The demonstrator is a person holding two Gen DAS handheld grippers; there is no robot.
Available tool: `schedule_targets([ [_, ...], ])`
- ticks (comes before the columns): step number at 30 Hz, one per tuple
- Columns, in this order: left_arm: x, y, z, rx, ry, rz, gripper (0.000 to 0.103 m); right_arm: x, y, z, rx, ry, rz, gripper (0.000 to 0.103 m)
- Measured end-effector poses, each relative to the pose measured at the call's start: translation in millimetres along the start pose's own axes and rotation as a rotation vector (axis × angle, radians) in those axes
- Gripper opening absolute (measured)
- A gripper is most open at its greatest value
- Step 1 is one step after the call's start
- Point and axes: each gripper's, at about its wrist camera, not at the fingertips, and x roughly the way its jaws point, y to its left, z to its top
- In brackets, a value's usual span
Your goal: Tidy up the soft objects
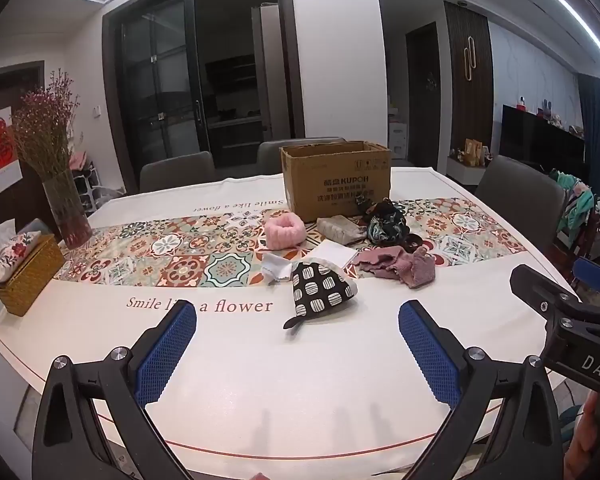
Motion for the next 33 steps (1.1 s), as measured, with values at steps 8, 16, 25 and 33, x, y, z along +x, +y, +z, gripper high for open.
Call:
schedule_targets([
  [8,-2.8,-0.2,6.4,-0.005,-0.004,0.016,0.103,-0.1,-1.0,0.1,0.007,0.0,0.004,0.102],
  [16,-6.8,-0.4,2.2,-0.002,-0.017,0.007,0.103,-0.3,-1.5,-0.4,0.008,-0.001,0.003,0.102],
  [25,-7.9,-0.3,0.2,-0.003,-0.021,0.006,0.103,-0.6,-1.9,-0.9,0.009,-0.001,0.006,0.102],
  [33,-7.6,-0.6,0.1,-0.003,-0.021,0.008,0.103,-0.7,-1.8,-1.1,0.01,-0.001,0.006,0.102],
])
